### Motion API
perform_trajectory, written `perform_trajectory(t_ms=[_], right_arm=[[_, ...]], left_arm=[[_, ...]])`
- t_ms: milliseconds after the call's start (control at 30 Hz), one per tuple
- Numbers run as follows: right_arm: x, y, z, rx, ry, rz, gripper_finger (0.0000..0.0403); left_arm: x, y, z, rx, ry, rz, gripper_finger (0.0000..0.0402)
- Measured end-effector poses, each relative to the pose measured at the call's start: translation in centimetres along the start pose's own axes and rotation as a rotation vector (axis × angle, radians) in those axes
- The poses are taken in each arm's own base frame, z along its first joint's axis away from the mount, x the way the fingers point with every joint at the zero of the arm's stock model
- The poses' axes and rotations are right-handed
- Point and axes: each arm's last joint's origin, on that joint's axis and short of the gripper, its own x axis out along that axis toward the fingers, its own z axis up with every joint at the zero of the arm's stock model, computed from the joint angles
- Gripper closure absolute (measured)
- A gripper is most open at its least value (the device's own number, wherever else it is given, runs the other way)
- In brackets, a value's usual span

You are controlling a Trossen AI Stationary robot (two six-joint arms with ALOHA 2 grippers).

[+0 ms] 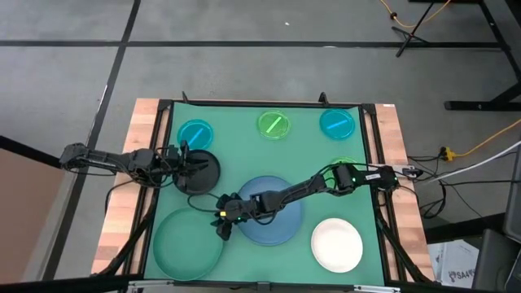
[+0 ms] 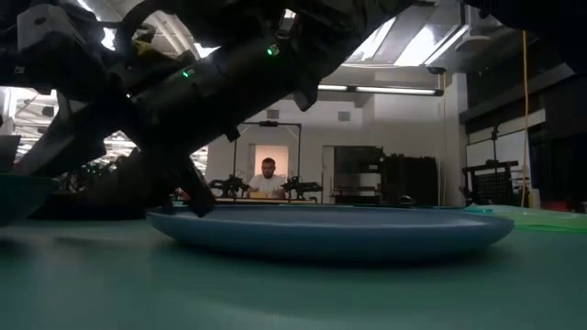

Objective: Stack plastic plates
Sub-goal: Stack the dark green plate on the dark blue plate

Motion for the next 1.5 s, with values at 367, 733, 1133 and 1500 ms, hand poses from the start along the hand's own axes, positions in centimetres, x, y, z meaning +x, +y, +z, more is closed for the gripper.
perform_trajectory(t_ms=[367, 733, 1133, 1500], right_arm=[[0.0, -0.1, 0.0, -0.015, 0.006, -0.007, 0.0355], [0.0, 0.1, 0.3, -0.06, -0.027, 0.019, 0.04], [-0.4, 0.6, 1.4, -0.07, -0.06, 0.113, 0.0401], [-4.8, 2.4, 4.7, -0.184, -0.014, 0.039, 0.0402]], left_arm=[[0.0, 0.0, 0.0, 0.003, 0.0, 0.002, 0.0327], [0.0, 0.0, 0.0, 0.003, 0.0, 0.003, 0.0327], [0.0, 0.0, 0.0, -0.039, 0.004, -0.014, 0.0327], [0.0, -0.1, 0.0, -0.058, 0.008, -0.031, 0.0327]])
